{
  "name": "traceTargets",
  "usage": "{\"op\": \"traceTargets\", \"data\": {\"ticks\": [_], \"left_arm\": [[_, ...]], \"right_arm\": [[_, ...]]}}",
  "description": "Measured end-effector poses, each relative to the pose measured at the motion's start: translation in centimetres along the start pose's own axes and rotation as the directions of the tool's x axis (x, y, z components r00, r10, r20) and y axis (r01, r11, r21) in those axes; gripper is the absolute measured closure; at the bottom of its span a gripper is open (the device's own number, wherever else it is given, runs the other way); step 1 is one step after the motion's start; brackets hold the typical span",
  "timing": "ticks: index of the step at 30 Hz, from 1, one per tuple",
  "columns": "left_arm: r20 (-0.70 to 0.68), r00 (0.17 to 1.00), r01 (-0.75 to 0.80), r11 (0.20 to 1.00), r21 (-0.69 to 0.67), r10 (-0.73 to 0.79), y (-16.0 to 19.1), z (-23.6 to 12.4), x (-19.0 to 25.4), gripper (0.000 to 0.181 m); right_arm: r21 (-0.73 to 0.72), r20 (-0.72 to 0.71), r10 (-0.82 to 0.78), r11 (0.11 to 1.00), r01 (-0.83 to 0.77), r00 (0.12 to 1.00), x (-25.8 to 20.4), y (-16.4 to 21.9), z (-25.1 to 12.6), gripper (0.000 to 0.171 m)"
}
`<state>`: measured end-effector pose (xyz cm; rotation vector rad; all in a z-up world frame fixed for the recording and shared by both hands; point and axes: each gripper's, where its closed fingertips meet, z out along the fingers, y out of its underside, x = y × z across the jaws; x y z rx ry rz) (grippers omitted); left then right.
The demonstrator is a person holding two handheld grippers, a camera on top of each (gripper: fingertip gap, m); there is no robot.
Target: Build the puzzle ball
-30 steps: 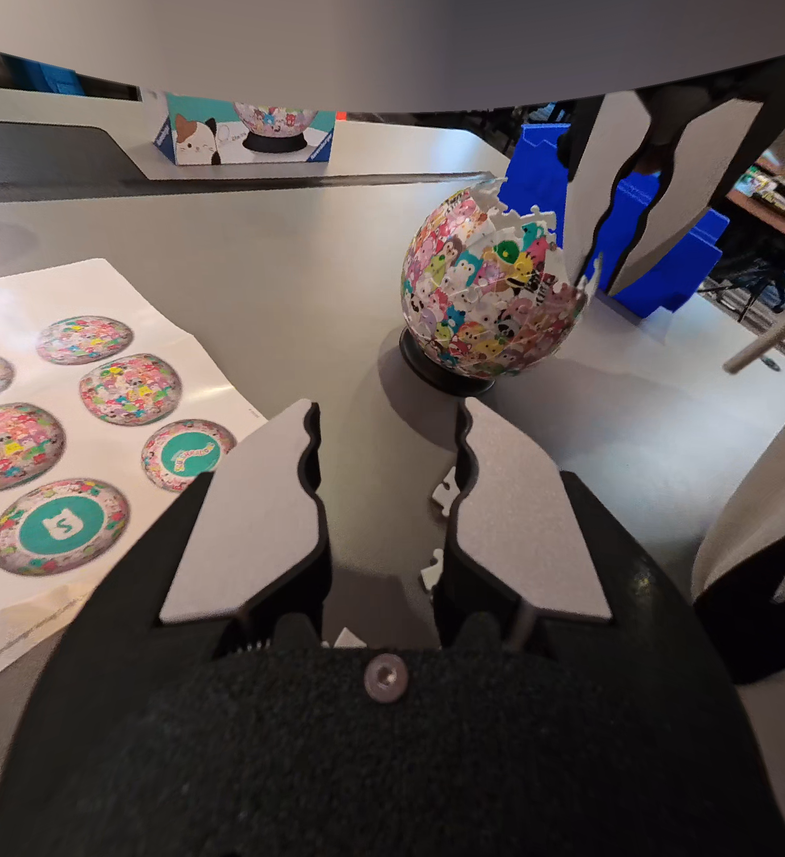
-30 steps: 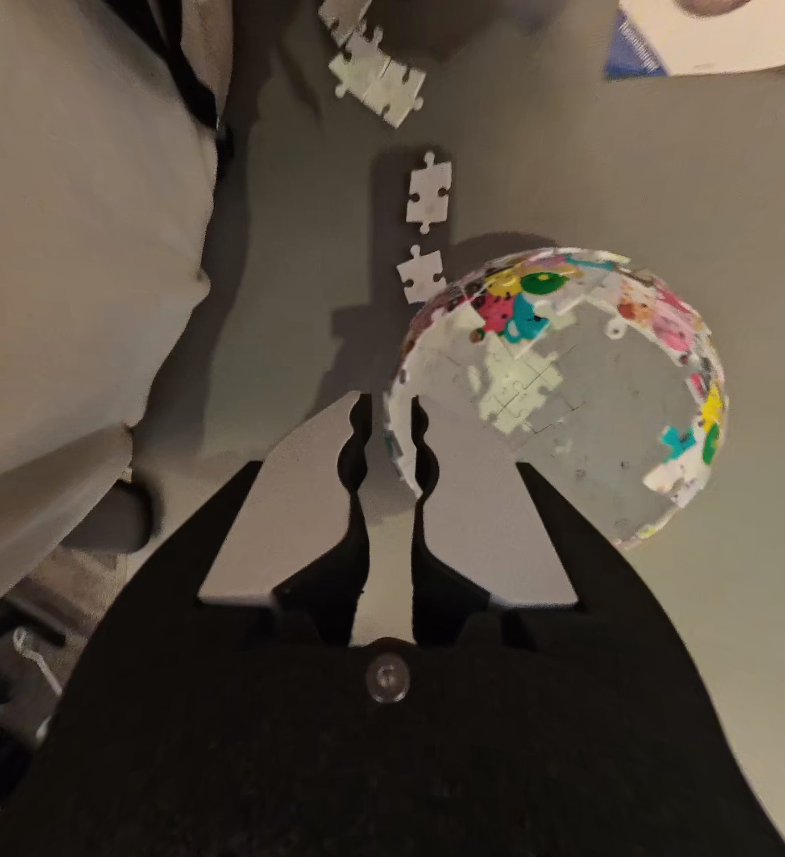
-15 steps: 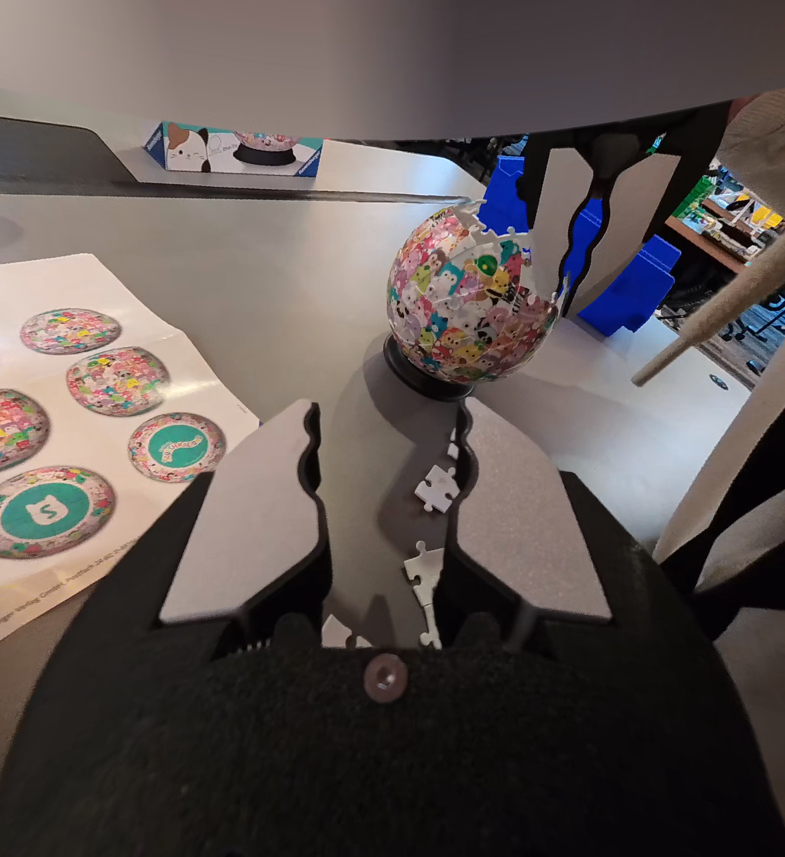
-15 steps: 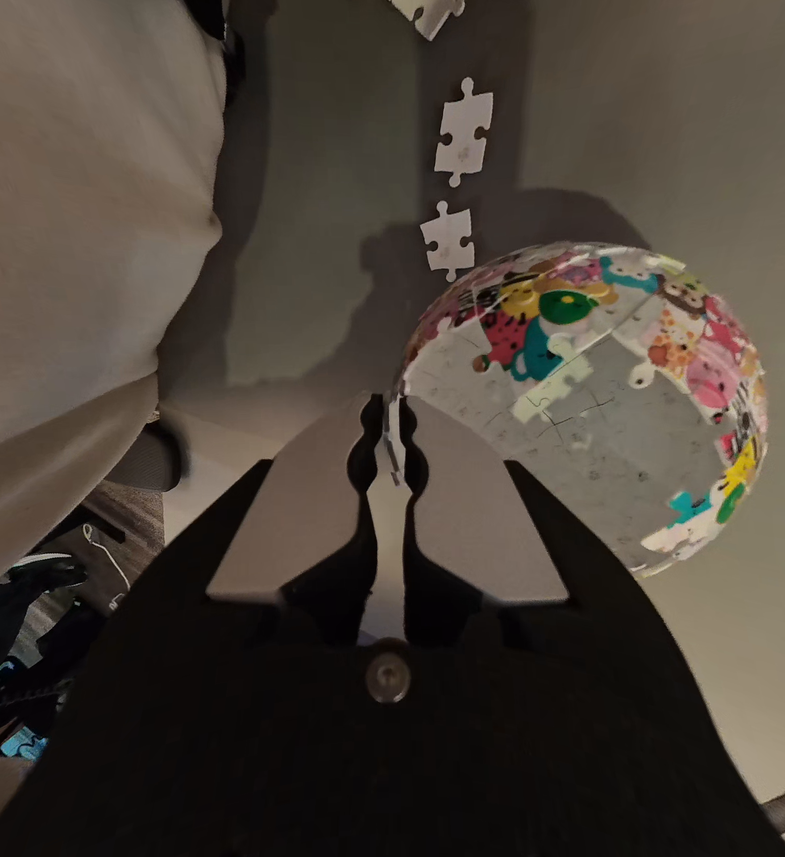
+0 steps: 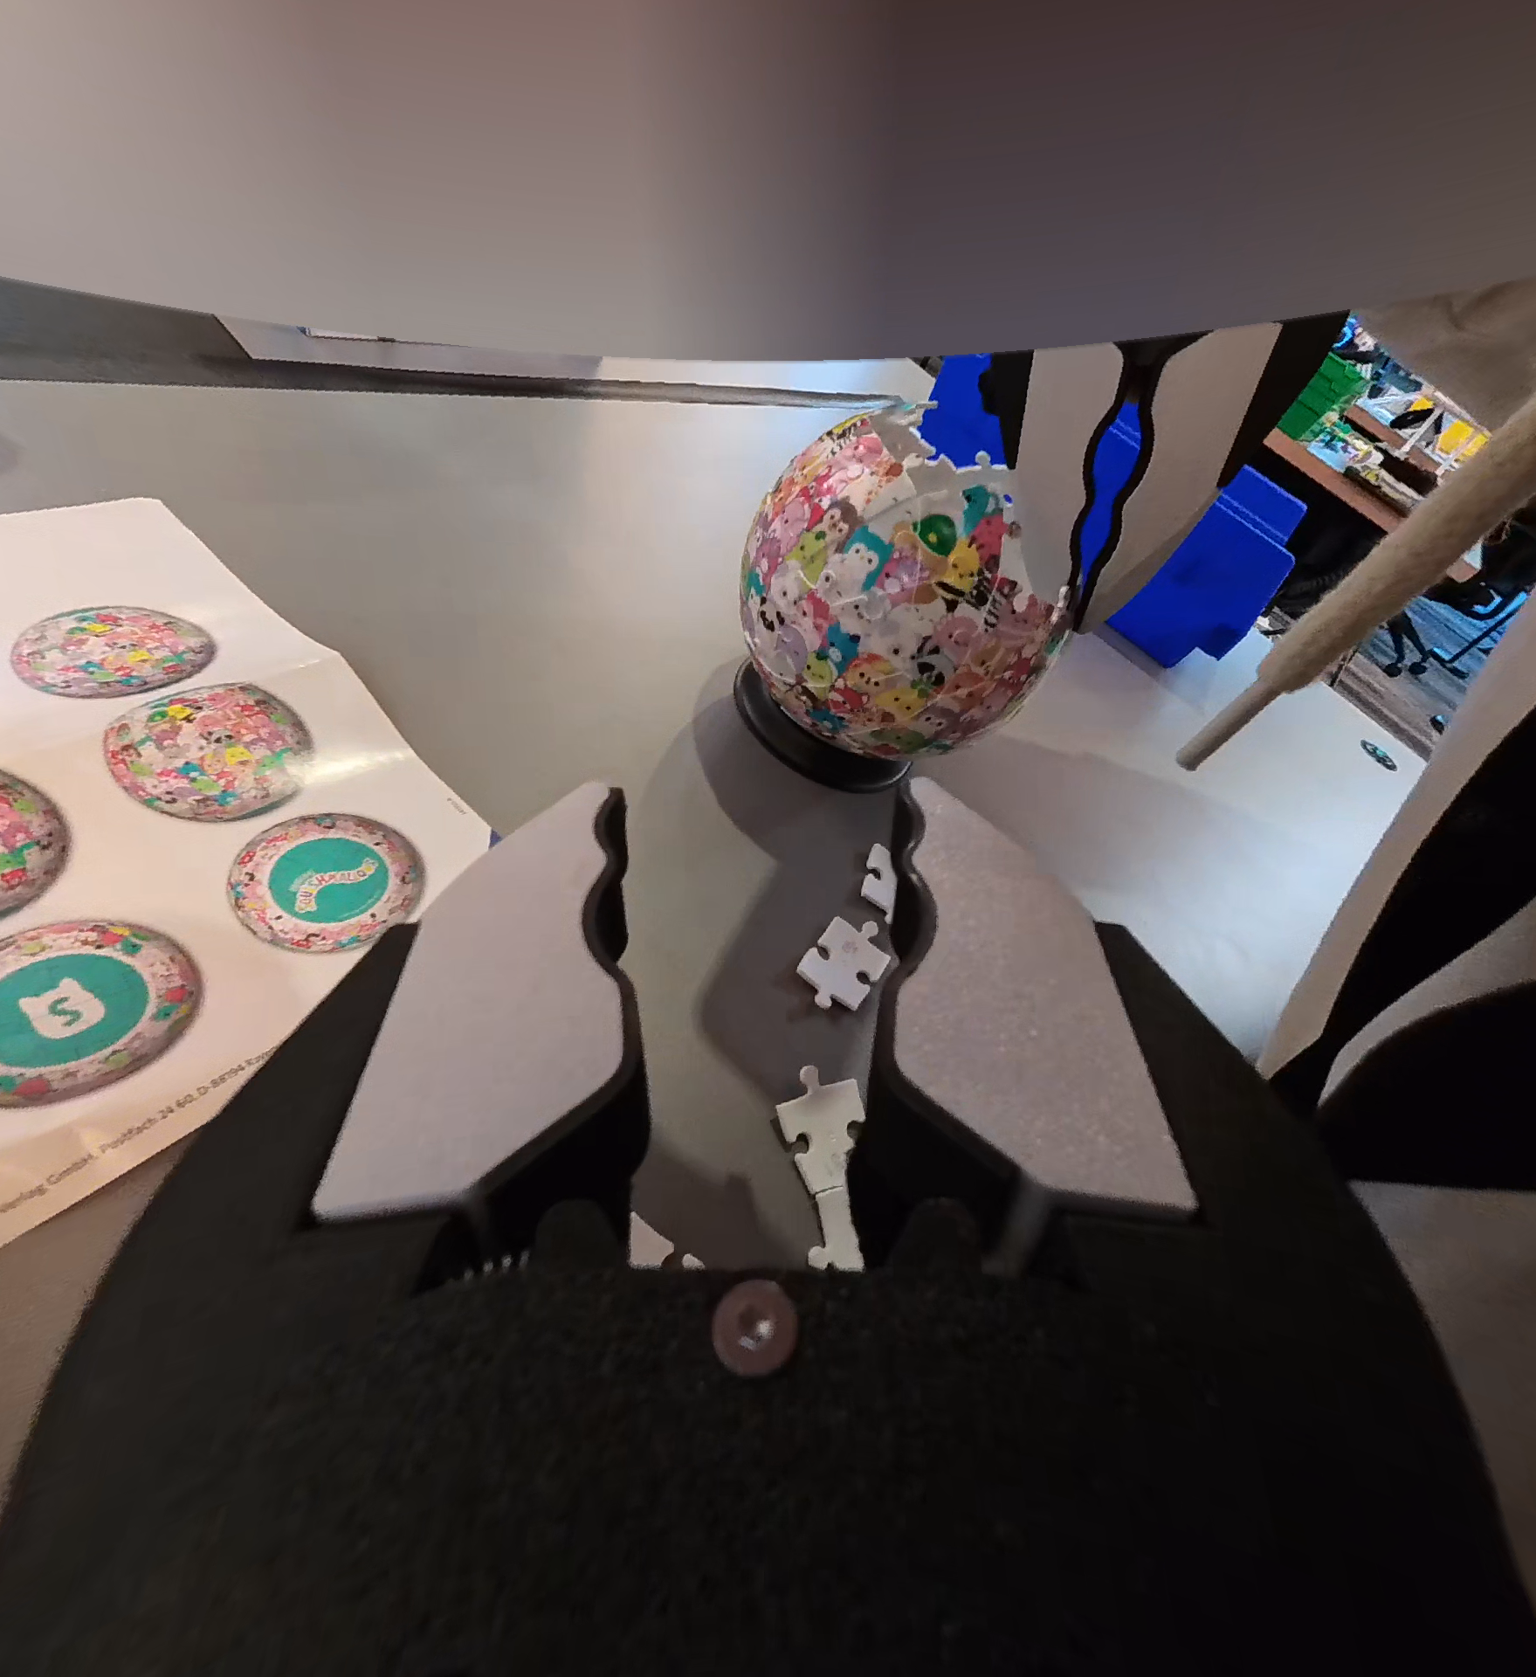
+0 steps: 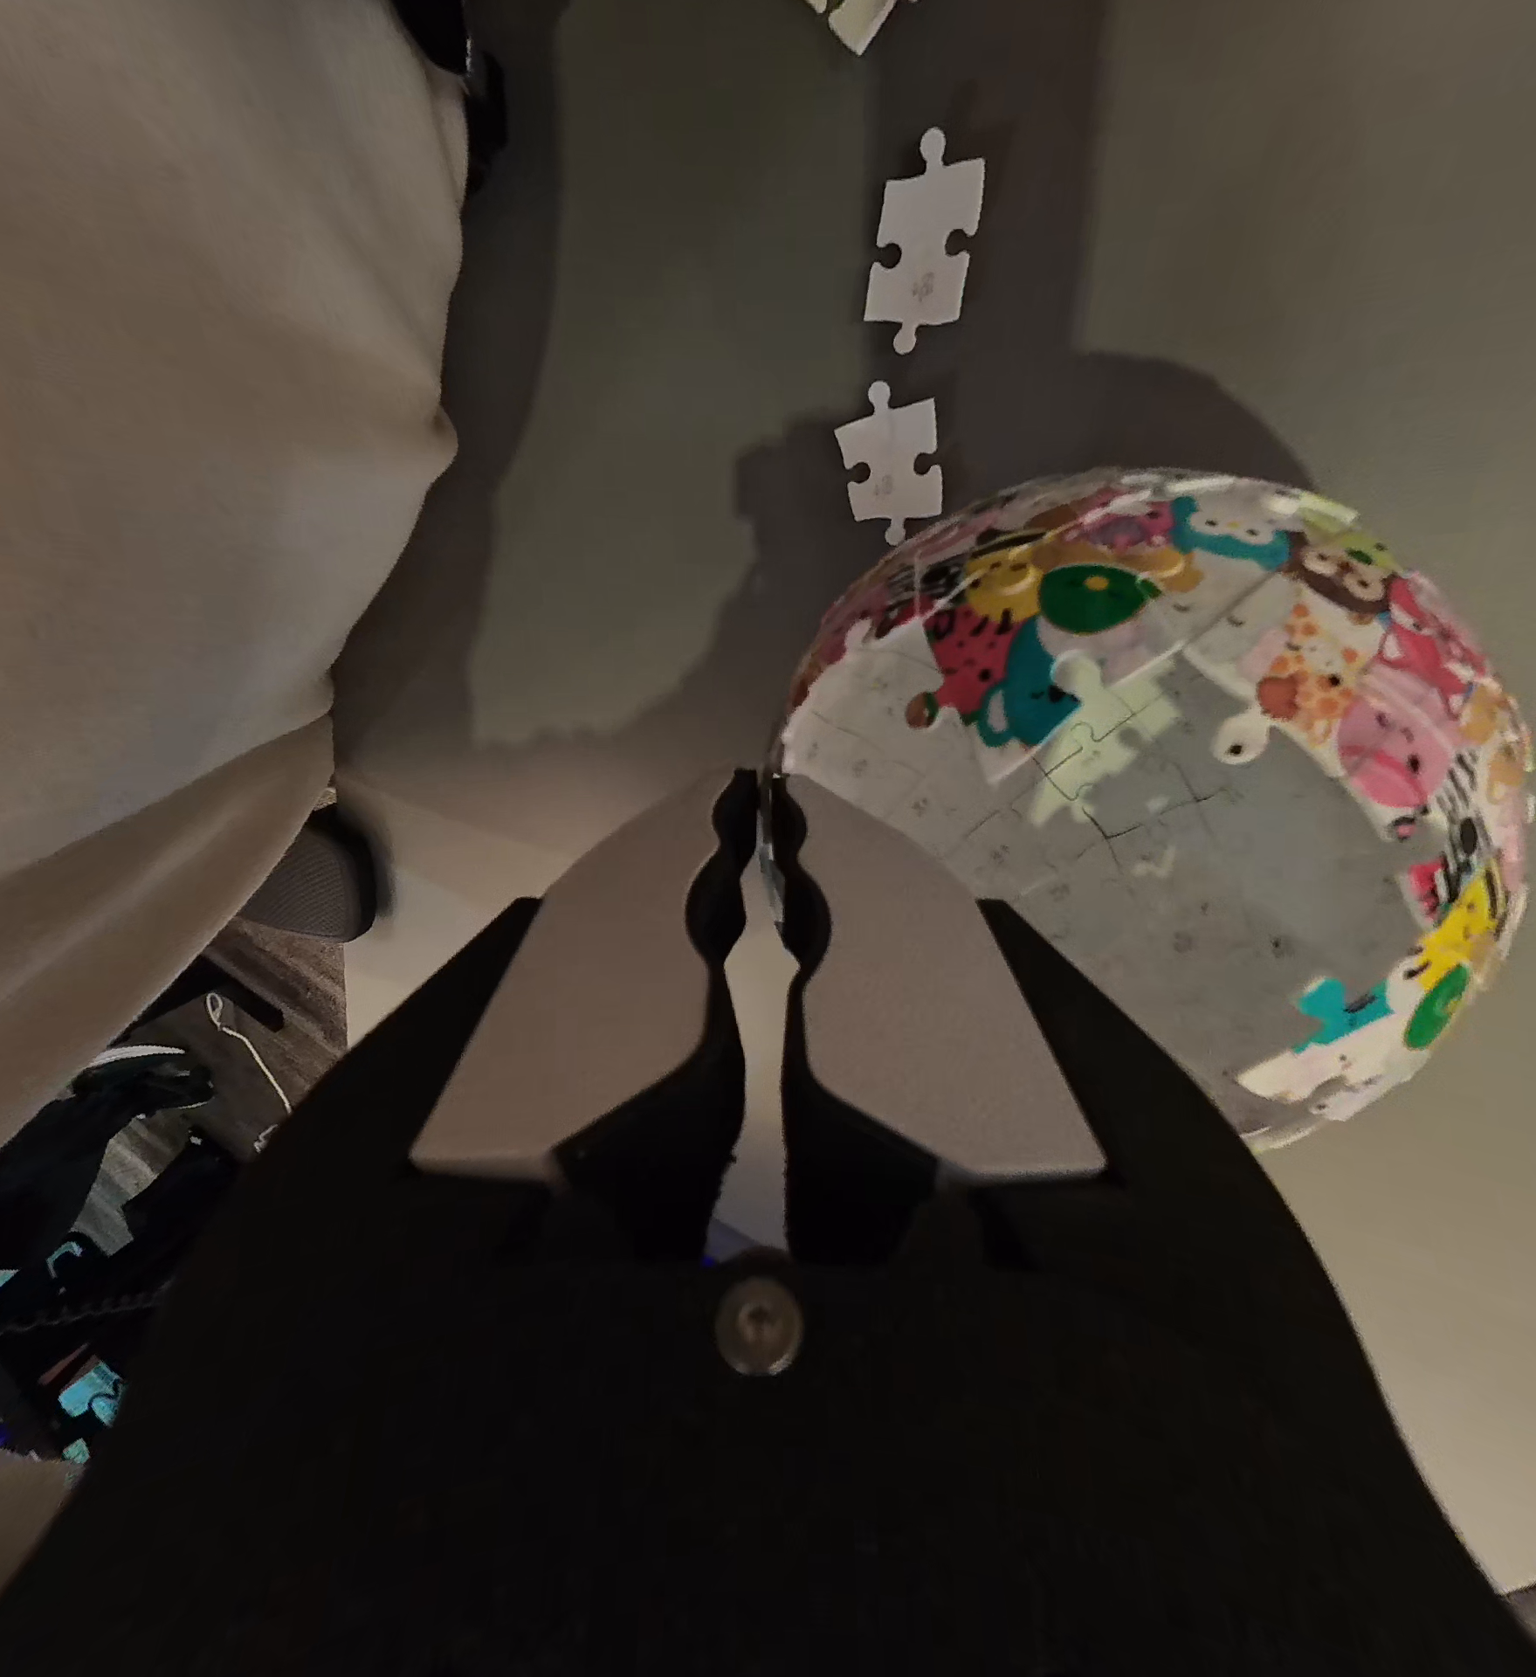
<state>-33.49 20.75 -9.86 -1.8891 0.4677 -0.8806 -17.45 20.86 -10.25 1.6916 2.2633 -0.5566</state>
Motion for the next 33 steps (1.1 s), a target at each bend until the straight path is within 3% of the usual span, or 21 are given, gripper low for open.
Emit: {"op": "traceTargets", "data": {"ticks": [14,33], "left_arm": [[-0.023,1.0,0.017,1.0,0.016,-0.016,-0.2,-0.1,0.4,0.126],[-0.03,0.999,0.022,0.999,0.026,-0.021,-0.4,-0.4,0.5,0.126]], "right_arm": [[-0.149,-0.088,-0.041,0.989,0.028,0.995,0.5,0.5,0.4,0.159],[-0.234,-0.049,-0.031,0.972,0.018,0.998,0.3,1.1,1.4,0.168]]}}
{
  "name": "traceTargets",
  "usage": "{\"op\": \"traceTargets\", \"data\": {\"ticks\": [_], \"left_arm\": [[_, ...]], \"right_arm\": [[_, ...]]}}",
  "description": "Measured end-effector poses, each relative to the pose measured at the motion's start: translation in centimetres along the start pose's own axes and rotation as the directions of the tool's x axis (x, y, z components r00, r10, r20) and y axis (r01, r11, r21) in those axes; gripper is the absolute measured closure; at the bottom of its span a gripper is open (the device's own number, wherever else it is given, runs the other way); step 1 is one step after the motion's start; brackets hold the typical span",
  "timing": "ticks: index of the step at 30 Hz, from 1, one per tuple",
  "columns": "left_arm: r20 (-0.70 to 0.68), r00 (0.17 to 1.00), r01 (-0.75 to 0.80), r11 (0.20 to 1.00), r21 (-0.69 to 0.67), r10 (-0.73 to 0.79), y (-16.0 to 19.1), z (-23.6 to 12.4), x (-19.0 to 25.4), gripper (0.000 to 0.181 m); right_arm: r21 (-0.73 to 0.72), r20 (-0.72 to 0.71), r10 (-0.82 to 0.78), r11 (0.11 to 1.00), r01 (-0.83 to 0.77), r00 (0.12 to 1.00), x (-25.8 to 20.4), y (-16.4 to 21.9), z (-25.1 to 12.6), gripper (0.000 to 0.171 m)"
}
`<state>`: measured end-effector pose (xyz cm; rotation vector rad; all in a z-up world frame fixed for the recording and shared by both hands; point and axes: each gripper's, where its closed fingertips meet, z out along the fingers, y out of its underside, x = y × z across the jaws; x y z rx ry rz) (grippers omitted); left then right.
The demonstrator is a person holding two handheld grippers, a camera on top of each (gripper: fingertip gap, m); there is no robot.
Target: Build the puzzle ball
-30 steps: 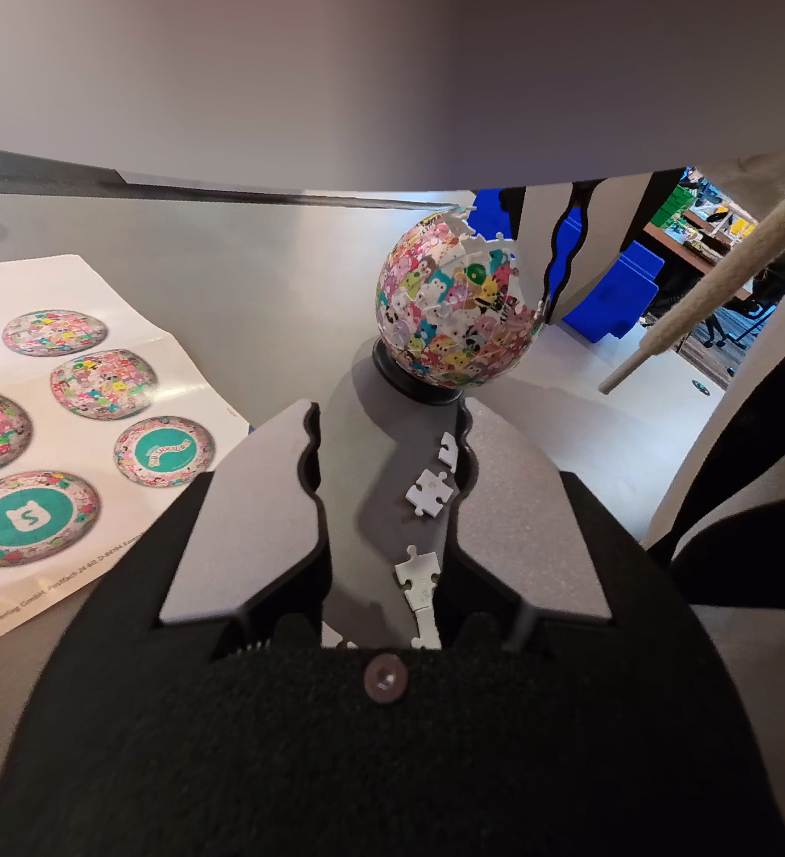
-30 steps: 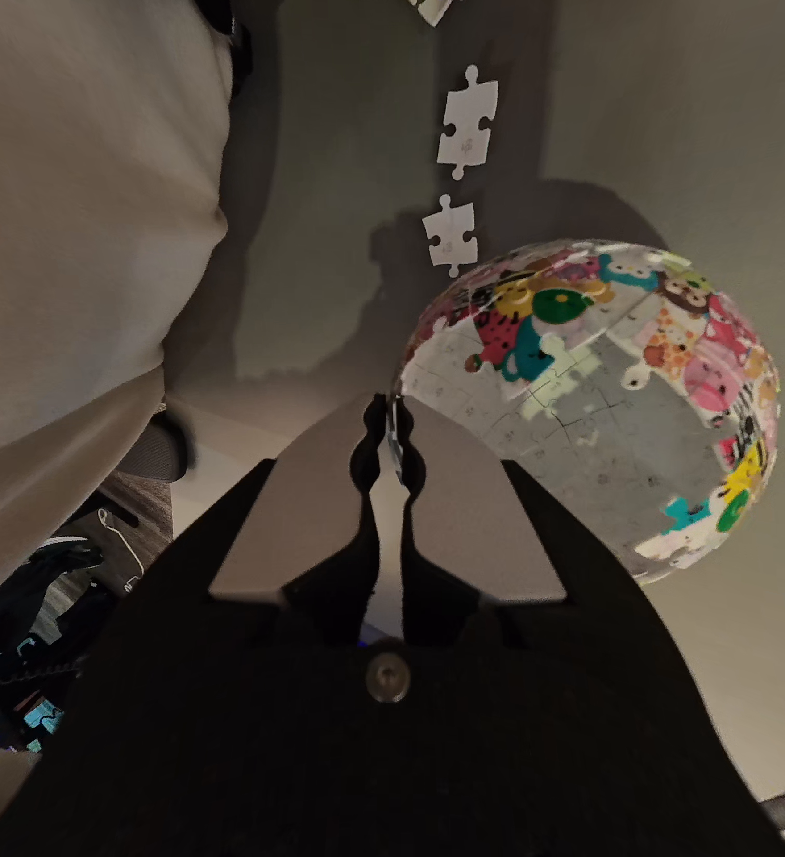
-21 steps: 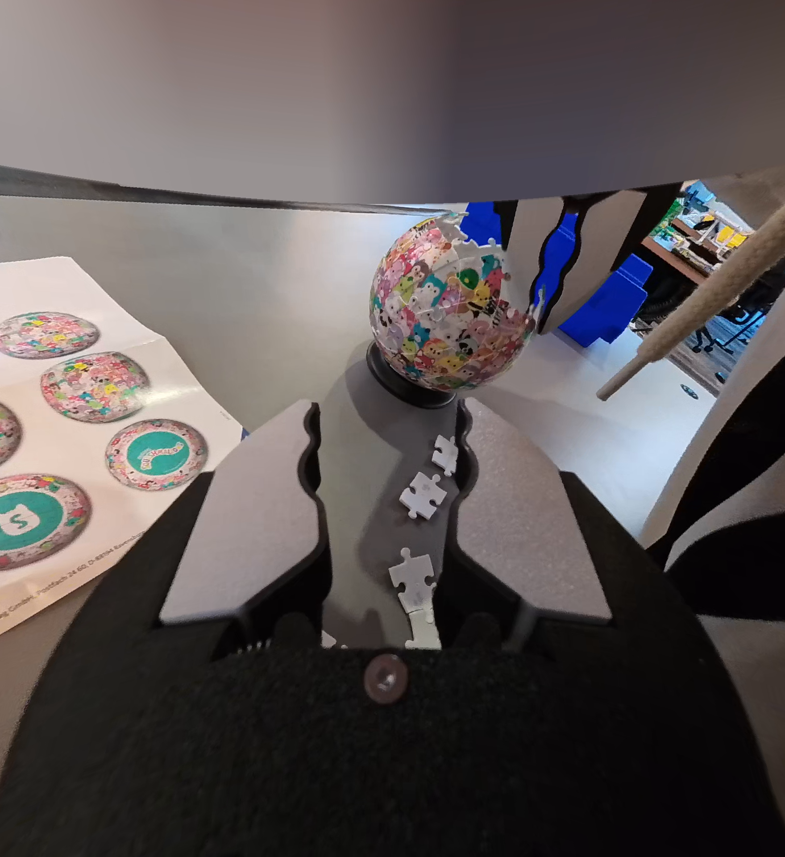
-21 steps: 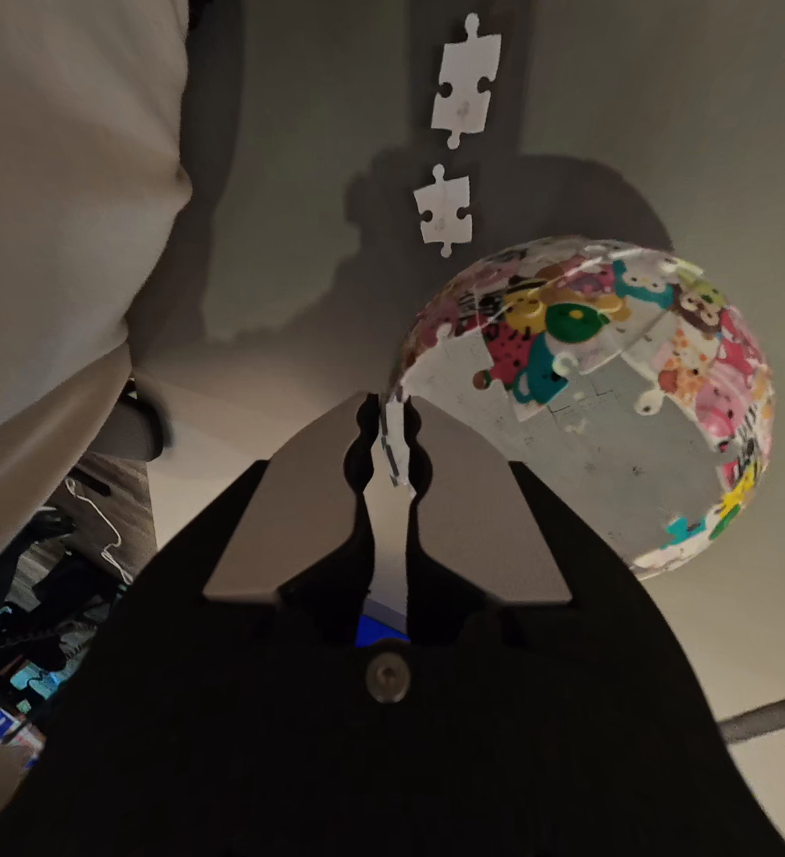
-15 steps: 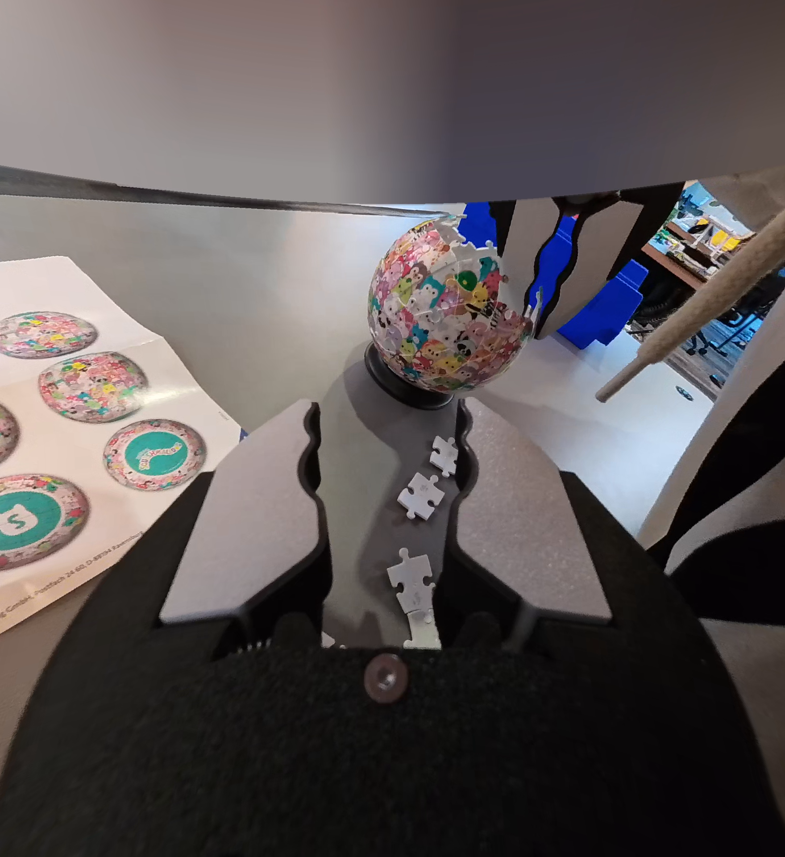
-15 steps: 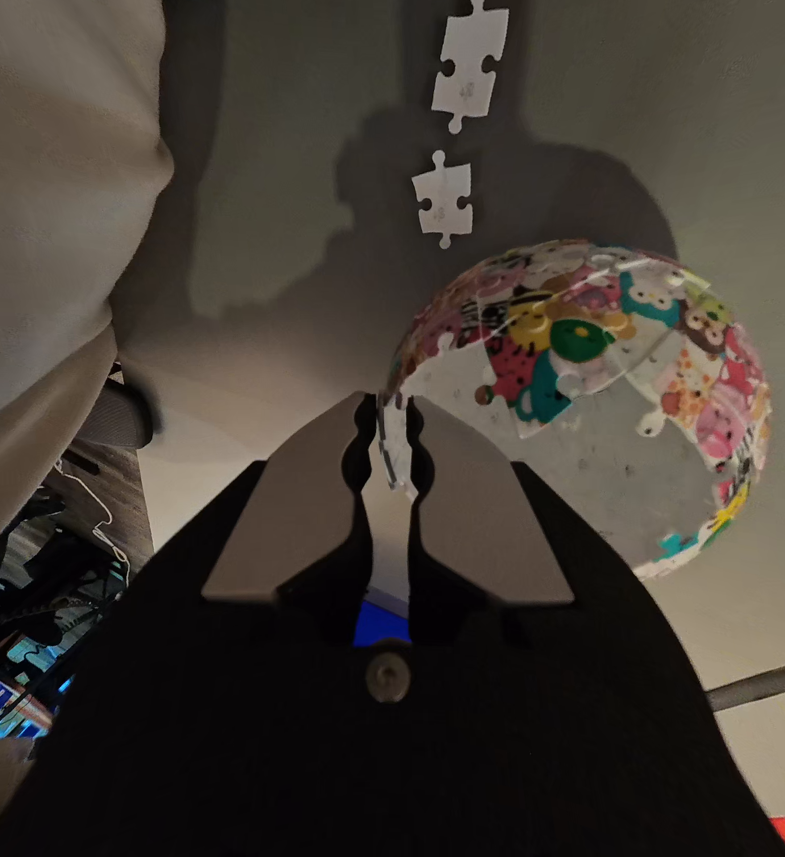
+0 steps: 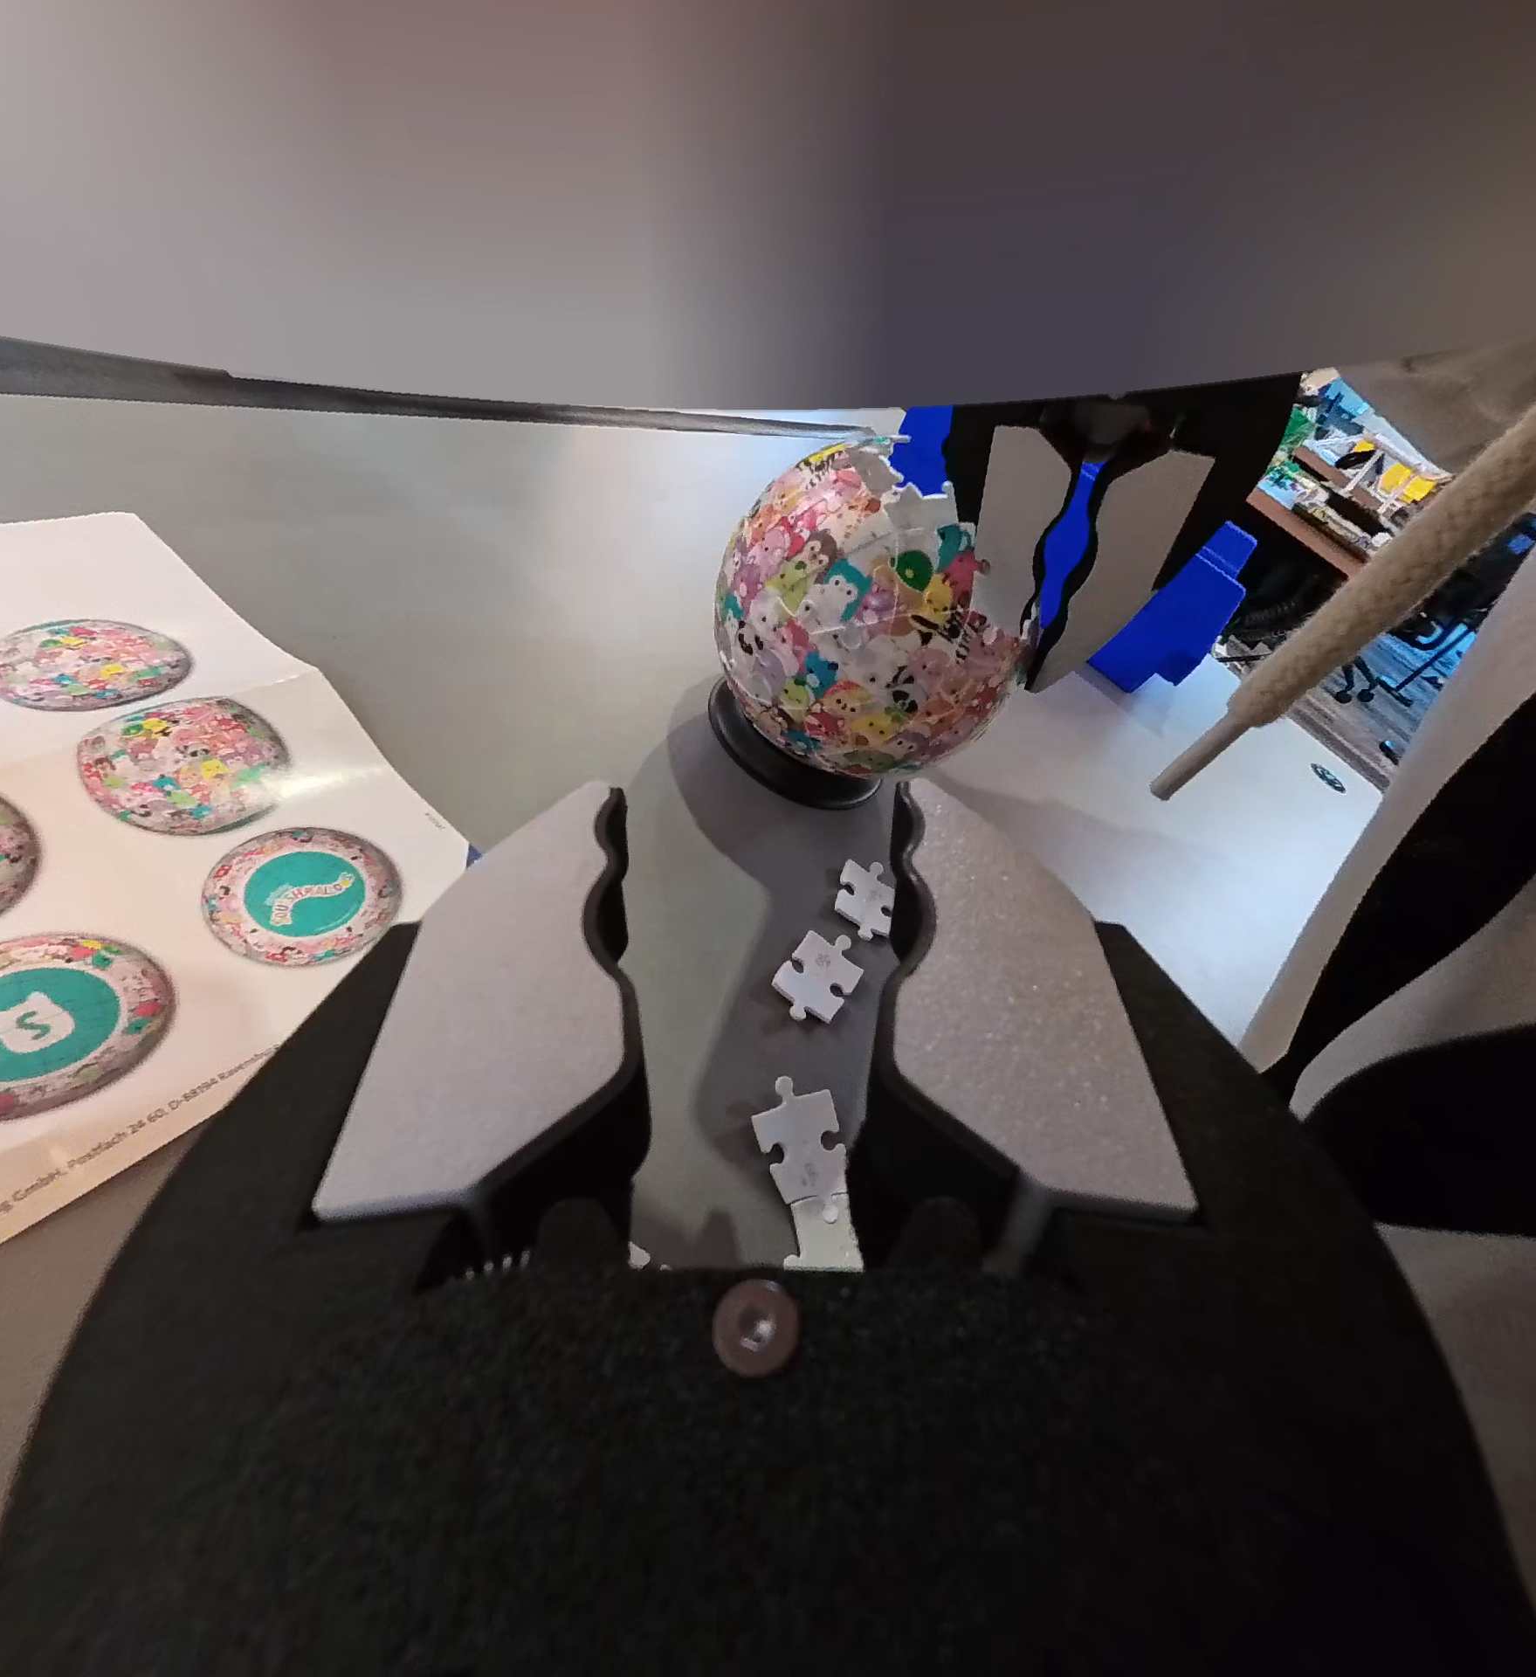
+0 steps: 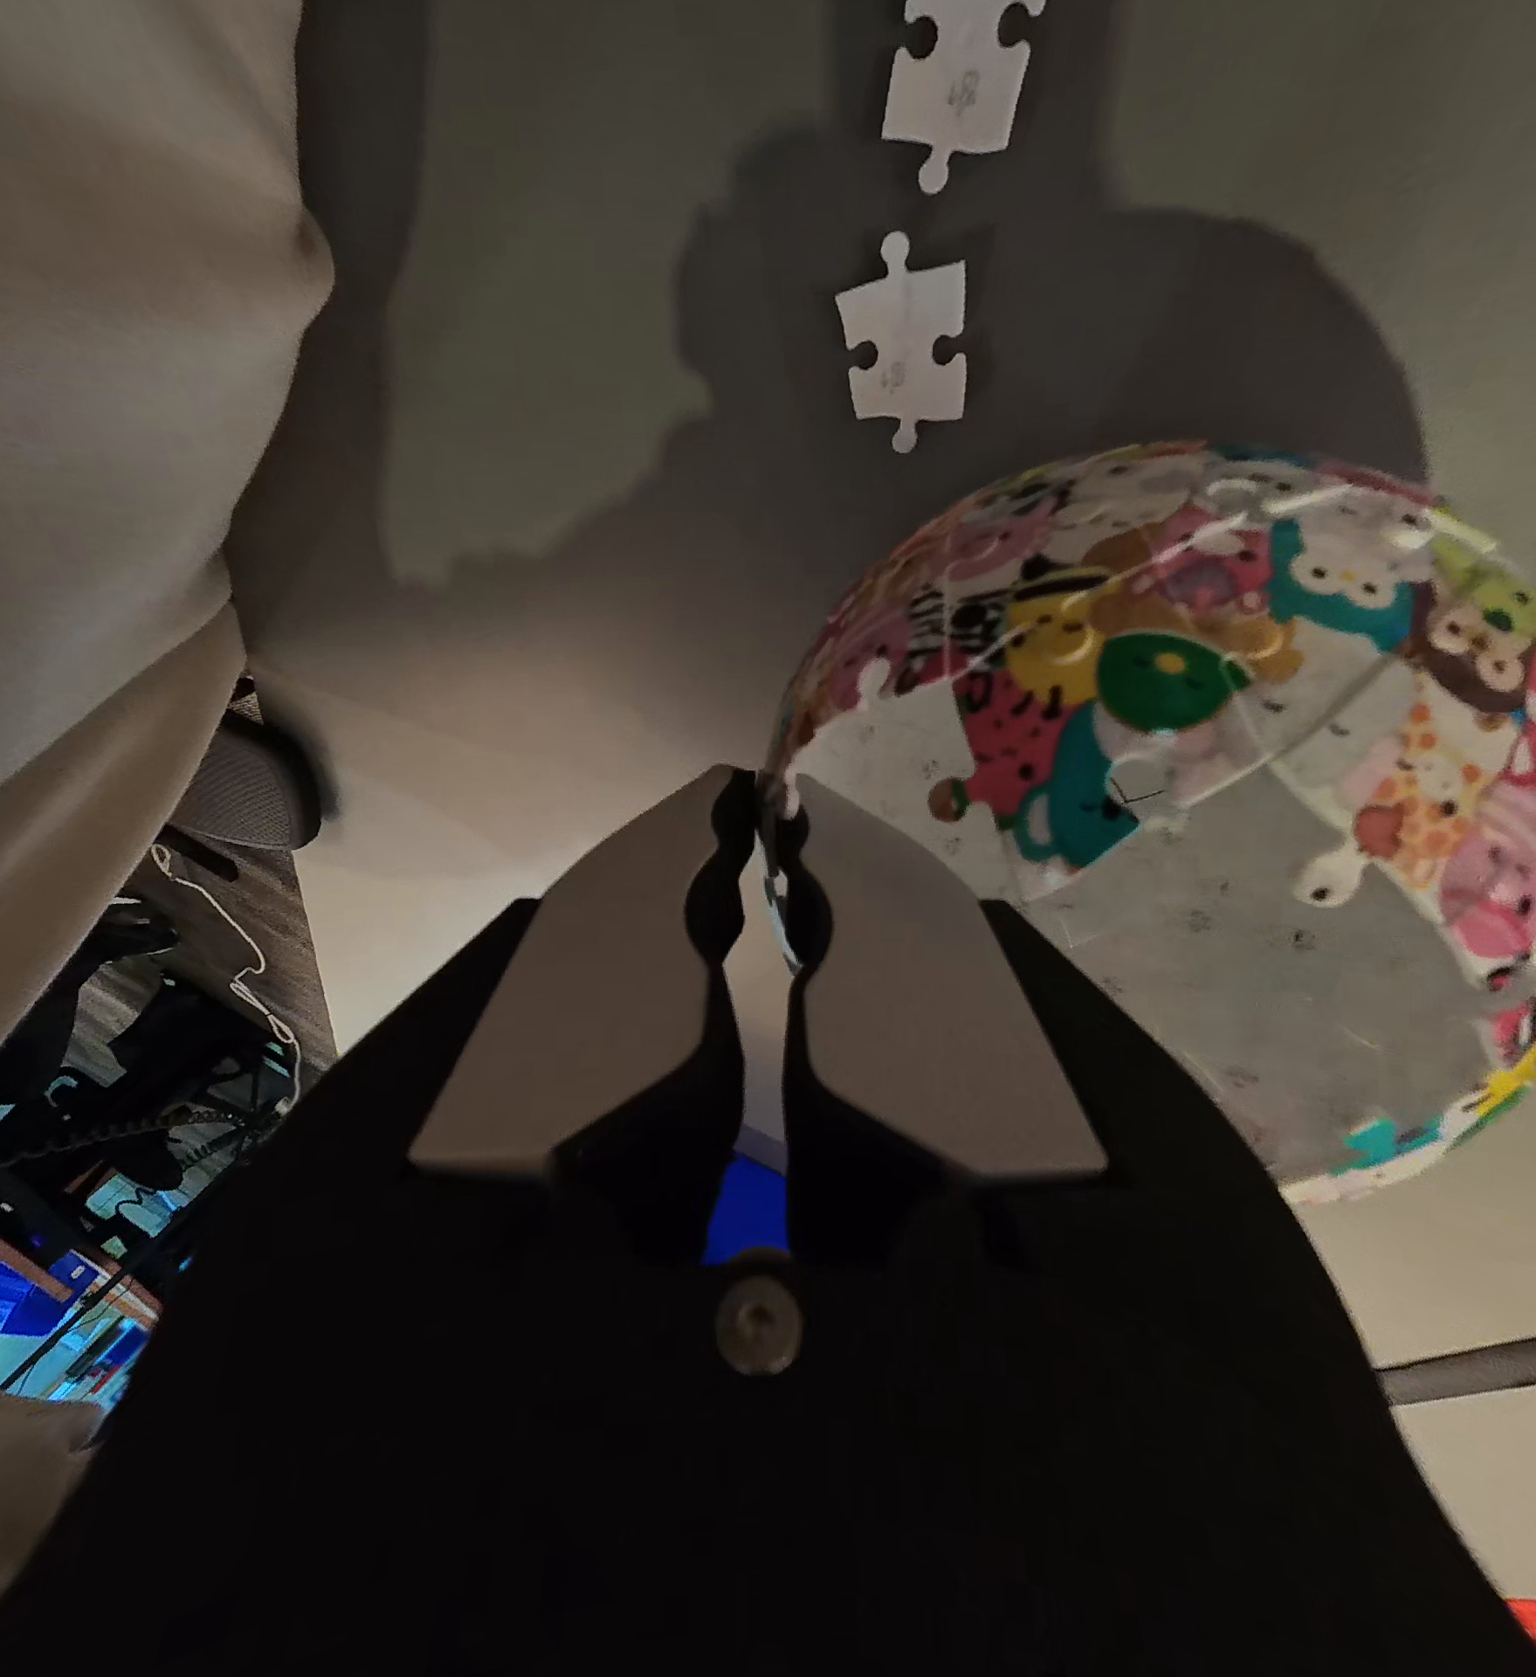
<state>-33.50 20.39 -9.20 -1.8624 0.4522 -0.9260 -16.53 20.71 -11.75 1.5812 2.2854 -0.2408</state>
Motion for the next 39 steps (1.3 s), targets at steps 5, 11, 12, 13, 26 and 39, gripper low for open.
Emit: {"op": "traceTargets", "data": {"ticks": [5,11,12,13,26,39], "left_arm": [[-0.001,1.0,0.0,1.0,0.004,0.0,-0.1,-0.1,0.1,0.126],[-0.001,1.0,-0.001,1.0,0.01,0.001,-0.2,-0.2,0.2,0.127],[-0.001,1.0,-0.001,1.0,0.01,0.001,-0.2,-0.2,0.2,0.127],[-0.002,1.0,-0.001,1.0,0.01,0.001,-0.2,-0.2,0.2,0.127],[-0.002,1.0,-0.003,1.0,0.01,0.003,-0.3,-0.2,0.3,0.127],[-0.008,1.0,0.001,1.0,0.007,0.0,-0.4,-0.1,0.6,0.126]], "right_arm": [[0.0,0.007,0.005,1.0,-0.005,1.0,0.0,-0.1,0.0,0.168],[0.004,-0.009,0.004,1.0,-0.004,1.0,0.2,-0.3,-0.1,0.168],[-0.001,-0.004,0.014,1.0,-0.014,1.0,0.2,-0.2,-0.1,0.168],[-0.004,0.0,0.019,1.0,-0.019,1.0,0.2,-0.1,-0.1,0.168],[-0.009,0.0,0.007,1.0,-0.007,1.0,0.2,-0.1,-0.1,0.168],[0.082,-0.181,0.085,0.994,-0.07,0.98,1.0,1.2,-2.9,0.141]]}}
